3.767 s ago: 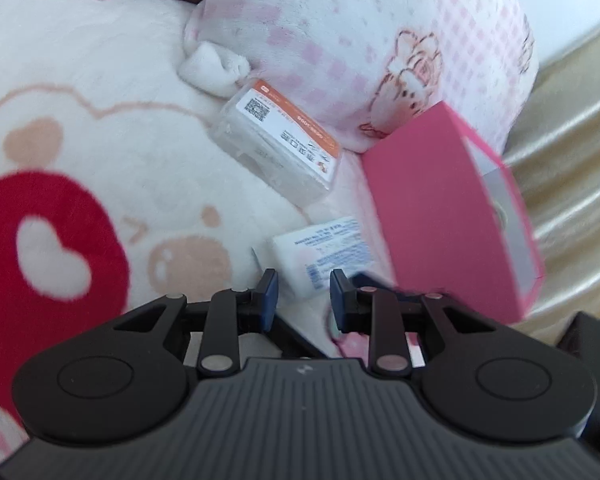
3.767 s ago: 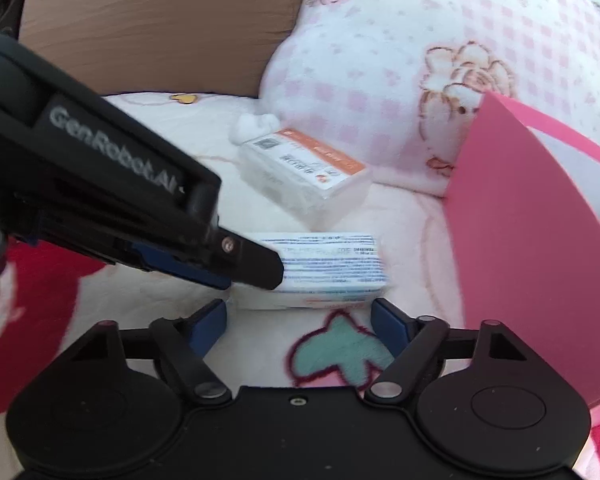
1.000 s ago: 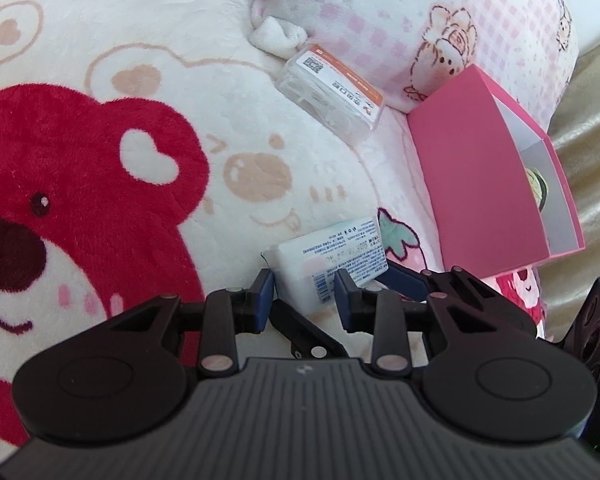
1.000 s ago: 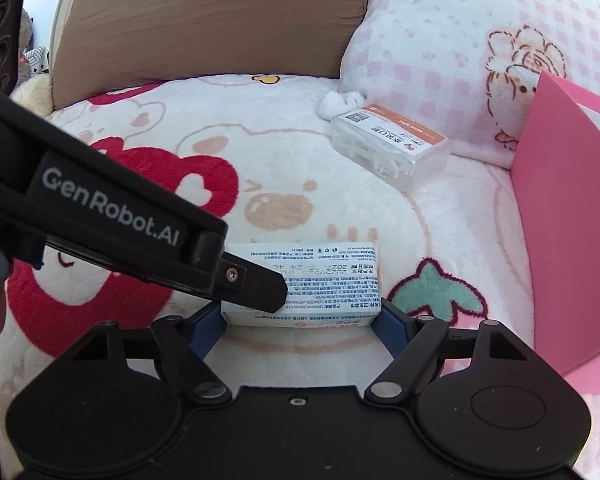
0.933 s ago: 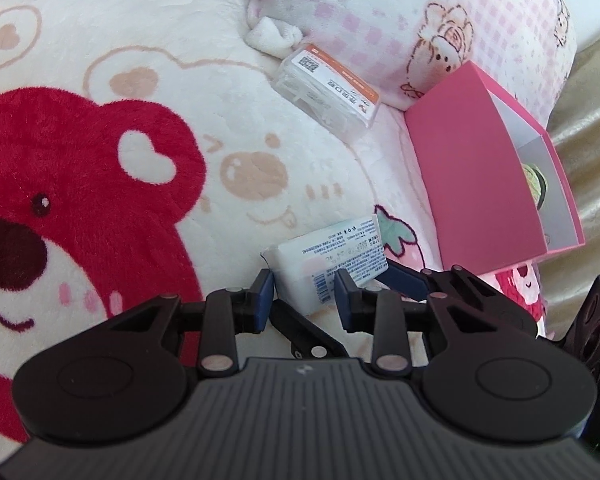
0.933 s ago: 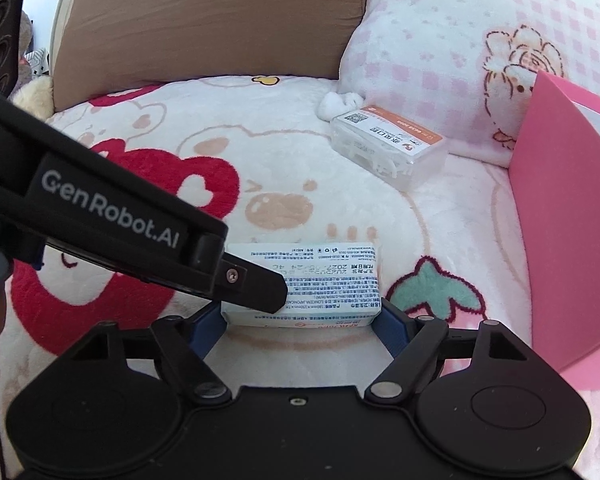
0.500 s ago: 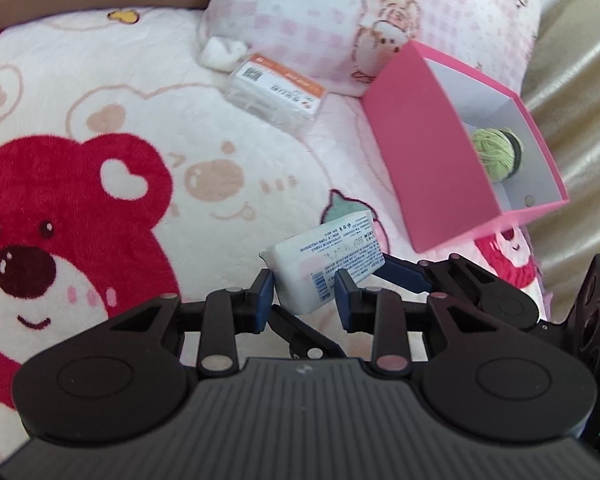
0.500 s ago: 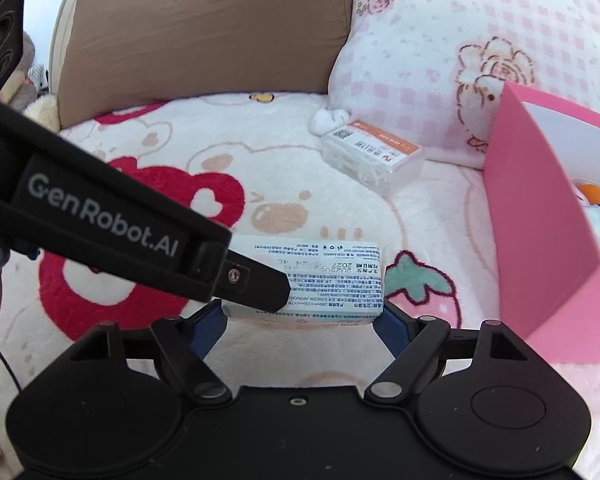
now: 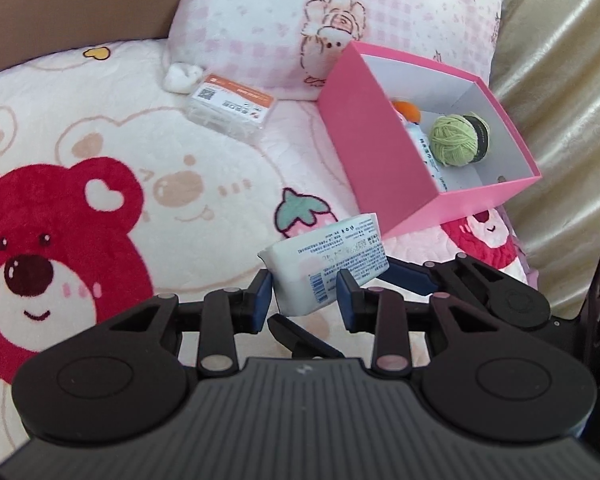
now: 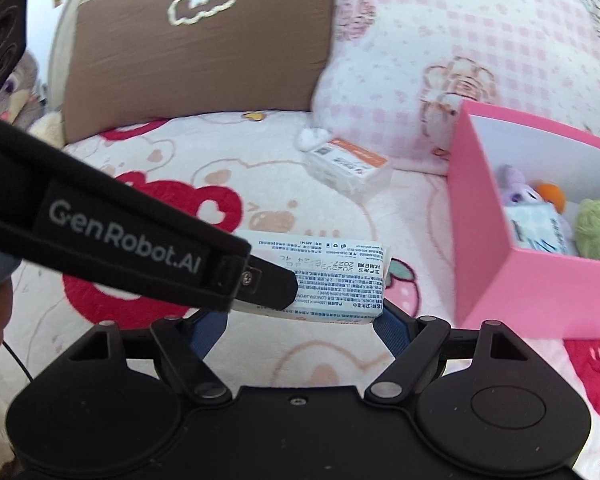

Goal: Organize objects
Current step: 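Carry the flat white box with the left tool over the pink box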

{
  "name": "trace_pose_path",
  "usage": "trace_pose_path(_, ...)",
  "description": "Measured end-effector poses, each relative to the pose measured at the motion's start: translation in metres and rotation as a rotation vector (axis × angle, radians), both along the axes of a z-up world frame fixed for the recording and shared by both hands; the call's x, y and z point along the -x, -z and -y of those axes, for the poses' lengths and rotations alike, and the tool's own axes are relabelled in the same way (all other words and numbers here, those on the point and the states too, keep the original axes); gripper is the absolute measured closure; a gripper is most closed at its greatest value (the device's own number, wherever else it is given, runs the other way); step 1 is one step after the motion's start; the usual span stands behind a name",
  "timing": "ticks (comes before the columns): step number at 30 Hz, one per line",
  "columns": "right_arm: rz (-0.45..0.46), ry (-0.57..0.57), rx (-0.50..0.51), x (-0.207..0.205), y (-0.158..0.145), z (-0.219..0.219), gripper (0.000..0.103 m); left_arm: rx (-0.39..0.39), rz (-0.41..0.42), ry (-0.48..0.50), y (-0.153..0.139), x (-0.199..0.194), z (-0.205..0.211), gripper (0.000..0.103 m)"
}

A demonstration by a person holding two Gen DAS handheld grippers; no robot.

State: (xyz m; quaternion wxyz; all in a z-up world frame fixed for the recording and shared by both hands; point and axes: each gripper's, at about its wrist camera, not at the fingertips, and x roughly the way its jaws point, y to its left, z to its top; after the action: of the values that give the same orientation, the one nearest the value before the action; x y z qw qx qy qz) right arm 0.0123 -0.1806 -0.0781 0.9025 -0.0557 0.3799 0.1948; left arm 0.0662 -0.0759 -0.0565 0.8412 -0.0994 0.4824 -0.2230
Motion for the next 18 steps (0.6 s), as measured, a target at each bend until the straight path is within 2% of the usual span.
trace_pose_path(7,0.012,0.012,-0.009,0.010,-0.014,0.014,0.019,-0.015,0.021,0.038,-0.020,0.007,0.014,0.071)
trace_pose_path(18,0.039,0.048,0.006,0.037,-0.042,0.052,0.019,0.017,0.029,0.140,-0.050,0.023,0.052,0.070)
